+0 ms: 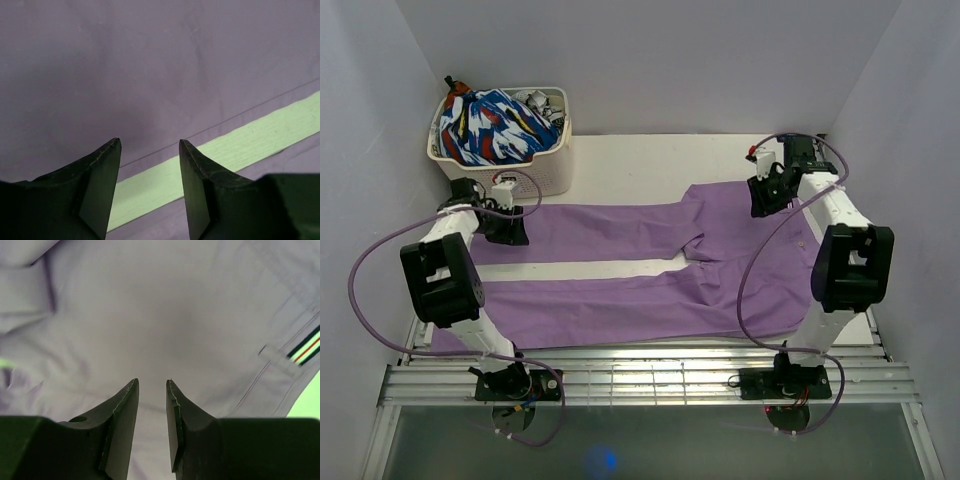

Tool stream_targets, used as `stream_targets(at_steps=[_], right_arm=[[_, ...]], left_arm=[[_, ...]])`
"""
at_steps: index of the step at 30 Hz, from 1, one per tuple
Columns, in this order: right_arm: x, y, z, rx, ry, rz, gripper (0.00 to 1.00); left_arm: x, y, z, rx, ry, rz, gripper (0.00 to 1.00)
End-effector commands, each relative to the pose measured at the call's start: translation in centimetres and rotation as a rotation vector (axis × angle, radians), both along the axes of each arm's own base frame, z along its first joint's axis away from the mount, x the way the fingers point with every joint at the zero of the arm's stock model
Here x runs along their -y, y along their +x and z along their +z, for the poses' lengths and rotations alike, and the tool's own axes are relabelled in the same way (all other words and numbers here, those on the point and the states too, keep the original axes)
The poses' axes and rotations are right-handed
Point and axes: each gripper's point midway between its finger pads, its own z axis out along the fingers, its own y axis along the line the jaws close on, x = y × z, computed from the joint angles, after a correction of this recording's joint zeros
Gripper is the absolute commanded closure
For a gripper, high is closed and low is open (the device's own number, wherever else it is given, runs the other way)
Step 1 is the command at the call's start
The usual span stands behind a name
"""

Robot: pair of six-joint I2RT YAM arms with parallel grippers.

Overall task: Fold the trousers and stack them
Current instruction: Flatten the trousers out

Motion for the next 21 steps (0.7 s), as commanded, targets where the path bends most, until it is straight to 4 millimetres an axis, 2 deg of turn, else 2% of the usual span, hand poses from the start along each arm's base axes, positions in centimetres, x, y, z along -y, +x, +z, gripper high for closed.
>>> stream_targets(at_steps=[1,5,7,10,12,13,15,16,18,19,21], right_arm=[[-1.1,3.7,-2.6,-0.015,0.027,-0.066,0.65],[-0.2,5.4,-5.9,-0.015,-0.029,-0.100,0.66],[0.5,5.4,-7.8,-0.039,-0.067,-0.109,0.66],[2.3,5.0,-9.9,-0.064,-0.149,-0.131,0.67],[4.0,4.6,-10.9,-0.078,-0.220,-0.142,0.67],[6.0,4.3,-11.4,-0.094,-0.238,-0.178,0.67],[8.3,3.5,-12.0,-0.115,-0.278,-0.203,0.67],[10.1,2.9,-12.3,-0.130,-0.289,-0.238,0.68],[11.7,2.4,-12.3,-0.139,-0.289,-0.258,0.68],[12.6,2.1,-12.1,-0.143,-0.286,-0.273,0.68],[12.4,1.7,-11.7,-0.142,-0.240,-0.247,0.66]], left_arm=[[-0.8,1.6,-0.6,-0.005,0.009,0.079,0.39],[-2.2,1.5,-3.1,-0.087,0.048,0.137,0.41],[-3.1,1.3,-3.9,-0.121,0.069,0.177,0.43],[-5.0,0.3,-5.1,-0.199,0.078,0.235,0.45],[-7.1,-0.7,-5.7,-0.245,0.095,0.281,0.47],[-8.0,-1.1,-5.9,-0.253,0.107,0.289,0.47],[-10.4,-1.9,-6.3,-0.275,0.120,0.333,0.49],[-12.0,-2.4,-6.3,-0.276,0.129,0.357,0.49],[-13.4,-2.0,-5.7,-0.260,0.129,0.371,0.50],[-13.5,-1.9,-5.5,-0.254,0.112,0.366,0.48],[-12.5,-1.4,-4.4,-0.219,0.057,0.310,0.41]])
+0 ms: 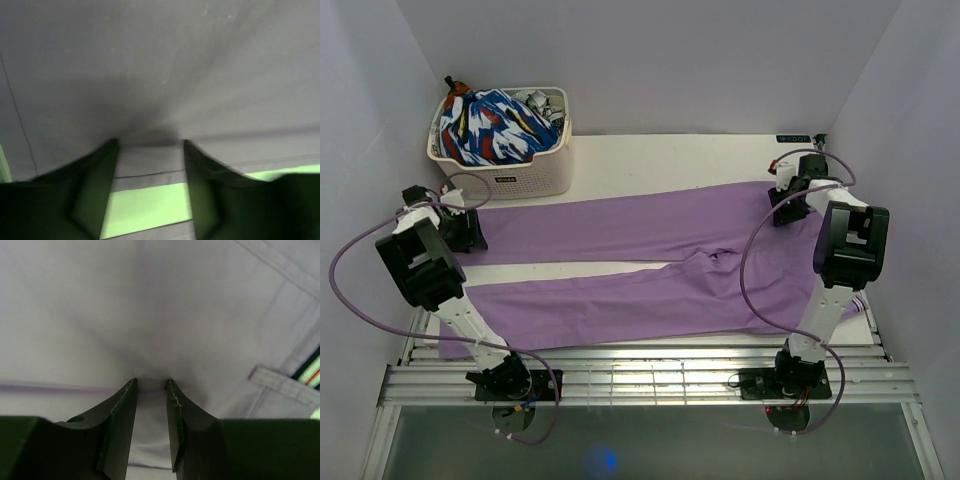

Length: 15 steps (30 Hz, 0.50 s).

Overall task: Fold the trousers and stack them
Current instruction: Flatten the trousers out

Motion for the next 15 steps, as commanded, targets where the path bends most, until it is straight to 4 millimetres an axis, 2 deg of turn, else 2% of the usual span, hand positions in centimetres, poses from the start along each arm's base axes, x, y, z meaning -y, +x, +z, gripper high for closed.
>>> stream_targets(at_steps=[1,3,4,5,7,8,9,12,13,14,15], right_arm=[[3.5,-4.2,-1.5,-0.123,-0.045,-0.019,0.63],[2.2,-3.8,0.4,-0.093,0.020,0.016,0.53],[1.7,-3.6,2.4,-0.059,0.043,0.029,0.49],[0.7,-4.1,3.6,-0.064,0.089,0.046,0.40],[-0.1,-3.8,7.2,-0.011,0.122,0.075,0.31],[-0.8,-4.9,8.0,-0.037,0.151,0.093,0.26],[-0.9,-5.3,9.4,-0.019,0.146,0.108,0.26],[-0.8,-7.6,10.1,-0.048,0.107,0.158,0.29],[-0.5,-8.8,9.3,-0.081,0.081,0.177,0.31],[-0.3,-9.4,9.0,-0.094,0.066,0.185,0.35],[-0.3,-10.5,8.8,-0.116,0.055,0.194,0.37]], left_arm=[[0.7,-1.0,1.4,-0.005,-0.036,-0.077,0.28],[2.4,-0.4,4.3,0.082,-0.094,-0.153,0.15],[2.8,-0.2,5.7,0.121,-0.092,-0.175,0.10],[3.3,-0.7,8.2,0.164,-0.077,-0.197,0.05],[3.9,-1.6,10.0,0.191,-0.050,-0.244,0.04],[4.4,-2.9,11.3,0.188,-0.032,-0.256,0.04],[4.5,-3.9,11.4,0.177,-0.009,-0.287,0.05],[4.9,-8.4,10.4,0.086,0.052,-0.291,0.08],[4.4,-9.9,9.7,0.040,0.084,-0.270,0.09],[5.0,-12.1,7.9,-0.024,0.063,-0.266,0.11],[5.1,-13.3,7.7,-0.044,0.081,-0.262,0.12]])
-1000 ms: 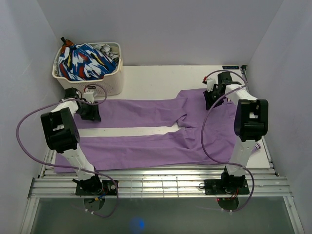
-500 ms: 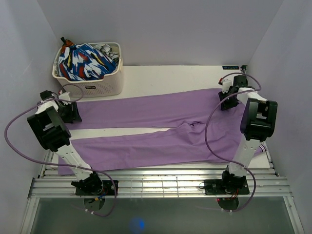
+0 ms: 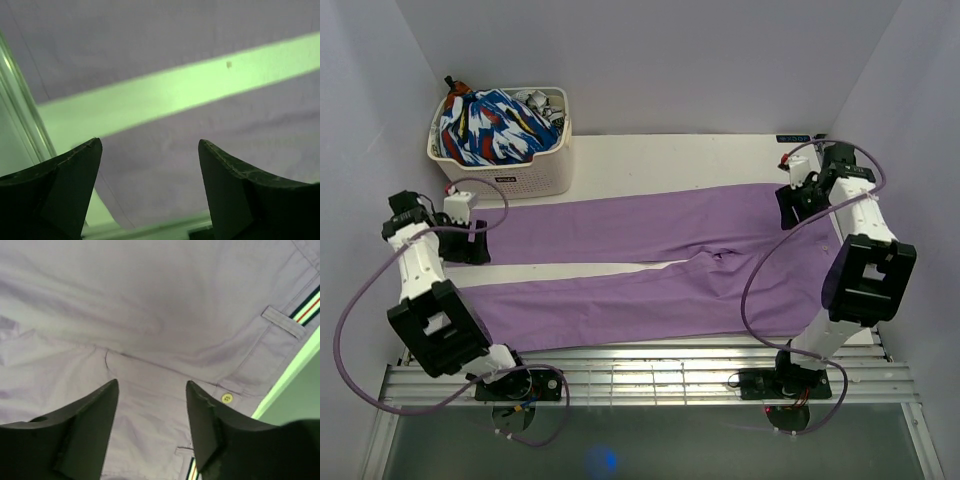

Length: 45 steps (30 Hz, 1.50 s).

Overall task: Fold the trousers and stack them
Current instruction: Flatten the trousers out

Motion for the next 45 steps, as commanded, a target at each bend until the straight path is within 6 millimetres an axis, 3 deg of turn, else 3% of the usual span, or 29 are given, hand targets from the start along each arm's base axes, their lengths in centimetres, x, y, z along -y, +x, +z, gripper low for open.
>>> stream_targets(at_steps=[1,2,5,8,12,15,20,23,26,27,28,30,31,33,34,35,37,38,39,43,45], right_arm=[[-0.2,-5.2,-1.5,-0.136,-0.023,0.075,0.40],[-0.1,-5.9,-2.0,-0.153,-0.034,0.087,0.44],[-0.3,-8.7,-4.0,-0.216,-0.041,0.097,0.50],[-0.3,-10.4,-6.3,-0.257,-0.052,0.089,0.52],[0.5,-11.1,-9.4,-0.277,-0.092,0.053,0.53],[1.2,-11.4,-11.1,-0.277,-0.117,0.005,0.52],[2.7,-10.7,-12.0,-0.257,-0.141,-0.082,0.50],[3.5,-9.4,-11.4,-0.212,-0.133,-0.121,0.49],[3.2,-7.4,-10.4,-0.175,-0.096,-0.132,0.49],[2.8,-7.8,-10.4,-0.207,-0.075,-0.131,0.49],[2.5,-6.7,-9.4,-0.187,-0.048,-0.125,0.49],[2.0,-6.6,-8.1,-0.182,-0.023,-0.068,0.47],[1.1,-7.3,-7.2,-0.199,0.019,-0.035,0.45],[0.3,-6.5,-4.0,-0.129,0.044,0.041,0.44],[-0.5,-6.4,-2.8,-0.117,0.090,0.058,0.44],[-0.6,-4.9,-0.7,-0.053,0.099,0.070,0.43],[-1.2,-2.8,1.3,0.012,0.146,0.048,0.43],[-1.3,-1.7,1.2,0.014,0.165,0.036,0.43],[-1.3,0.3,2.6,0.053,0.171,0.009,0.43],[-1.5,5.1,1.5,0.046,0.165,-0.026,0.47],[-1.8,6.7,-0.6,0.016,0.162,-0.035,0.48]], left_arm=[[0.3,-7.2,-4.2,-0.236,0.043,-0.003,0.13],[0.9,-9.1,-5.6,-0.292,0.030,0.001,0.13],[0.6,-11.3,-7.5,-0.350,0.039,0.035,0.16],[0.0,-10.8,-9.0,-0.357,0.044,0.064,0.20],[-0.6,-10.4,-11.5,-0.397,0.034,0.054,0.23],[-1.1,-9.2,-13.0,-0.386,0.023,0.060,0.24],[-2.2,-4.3,-13.7,-0.346,-0.037,0.101,0.27],[-3.3,-0.8,-12.6,-0.284,-0.020,0.122,0.27],[-3.5,1.5,-11.9,-0.271,-0.037,0.129,0.27],[-3.3,1.6,-12.0,-0.282,-0.046,0.124,0.28],[-2.9,1.3,-11.7,-0.294,-0.054,0.112,0.28],[-2.3,0.6,-11.3,-0.296,-0.062,0.073,0.27],[-1.9,0.0,-10.1,-0.284,-0.055,0.048,0.25],[-0.8,-0.6,-8.6,-0.237,-0.068,-0.037,0.21],[-0.2,-0.5,-6.5,-0.184,-0.062,-0.060,0.18],[0.2,-0.1,-5.5,-0.138,-0.065,-0.084,0.17],[1.1,2.0,-2.5,-0.007,-0.099,-0.107,0.16],[1.4,2.9,-1.4,0.045,-0.115,-0.108,0.15],[2.3,4.0,-0.7,0.079,-0.122,-0.122,0.15],[3.1,8.6,-0.3,0.182,-0.069,-0.134,0.15],[3.9,10.0,-2.0,0.155,-0.078,-0.134,0.16]])
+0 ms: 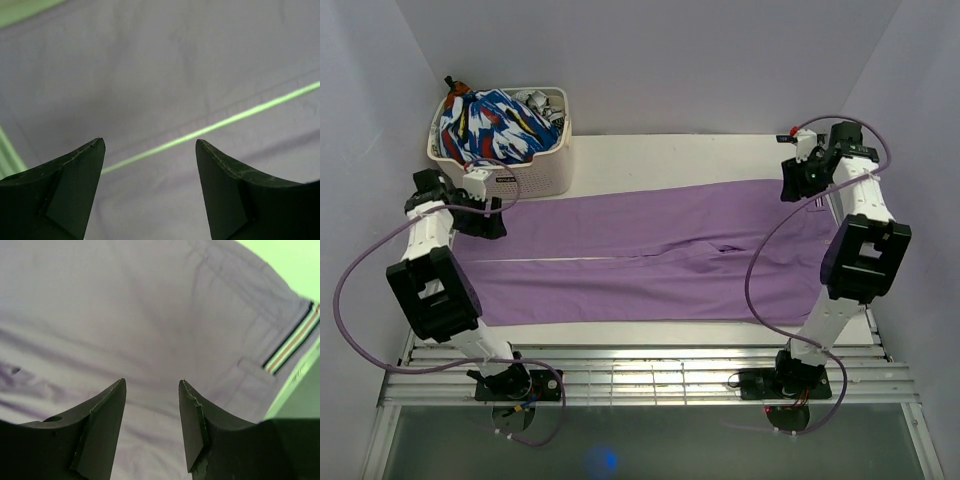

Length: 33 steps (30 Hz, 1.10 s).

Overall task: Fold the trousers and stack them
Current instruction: Flatten the trousers out

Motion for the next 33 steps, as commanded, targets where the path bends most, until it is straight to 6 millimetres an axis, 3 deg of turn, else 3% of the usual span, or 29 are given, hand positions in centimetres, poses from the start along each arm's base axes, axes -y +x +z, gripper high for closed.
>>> stream_targets(at_steps=[1,2,3,7,10,11,14,16,18,21,24,25,27,28,31,32,33], right_arm=[[-1.5,2.0,-3.8,-0.092,0.053,-0.029,0.48],[-1.6,2.3,-5.2,-0.121,0.057,-0.034,0.48],[-1.8,2.7,-5.7,-0.117,0.050,-0.030,0.48],[-1.7,2.0,-9.4,-0.173,-0.004,-0.023,0.49],[-1.3,-0.2,-12.1,-0.238,-0.064,0.022,0.51],[-1.3,-1.8,-13.0,-0.273,-0.074,0.036,0.51],[-1.1,-4.8,-14.0,-0.318,-0.111,0.098,0.52],[-1.1,-7.8,-14.6,-0.357,-0.131,0.155,0.53],[-1.2,-10.3,-14.6,-0.387,-0.139,0.195,0.54],[-1.4,-11.4,-13.5,-0.386,-0.145,0.248,0.54],[-1.3,-9.2,-10.7,-0.323,-0.124,0.251,0.51],[-1.2,-6.5,-8.3,-0.248,-0.127,0.251,0.46],[-0.8,-4.9,-6.7,-0.241,-0.125,0.266,0.36],[-0.2,-1.8,-3.6,-0.141,-0.160,0.270,0.24],[2.2,1.6,-2.6,-0.099,-0.245,0.296,0.06],[3.4,3.7,-2.0,-0.061,-0.287,0.299,0.05],[4.2,4.6,-2.0,-0.047,-0.335,0.336,0.04]], left_arm=[[1.4,4.2,-0.5,0.069,-0.042,0.008,0.16],[1.4,4.8,-0.8,0.067,-0.051,0.013,0.17],[1.5,5.1,-2.2,0.032,-0.067,0.021,0.19],[0.9,5.7,-4.5,-0.002,-0.065,0.038,0.22],[0.7,4.6,-6.3,-0.054,-0.043,0.034,0.26],[0.5,4.0,-6.8,-0.069,-0.019,0.019,0.27],[1.0,1.4,-8.2,-0.136,-0.002,-0.014,0.28],[1.1,-0.6,-9.0,-0.186,0.020,-0.038,0.29],[1.2,-1.8,-8.9,-0.203,0.026,-0.060,0.32],[1.5,-3.7,-8.8,-0.241,0.018,-0.078,0.34],[1.4,-3.6,-6.9,-0.201,0.021,-0.105,0.29],[1.7,-3.6,-6.3,-0.198,0.007,-0.111,0.27],[1.2,-2.4,-4.3,-0.155,0.016,-0.109,0.19],[1.5,-2.2,-3.6,-0.141,-0.002,-0.119,0.16],[1.0,-0.6,-0.7,-0.055,-0.006,-0.138,0.06],[1.1,-0.1,0.2,-0.023,-0.023,-0.145,0.03],[0.6,0.4,1.3,0.017,-0.031,-0.144,0.02]])
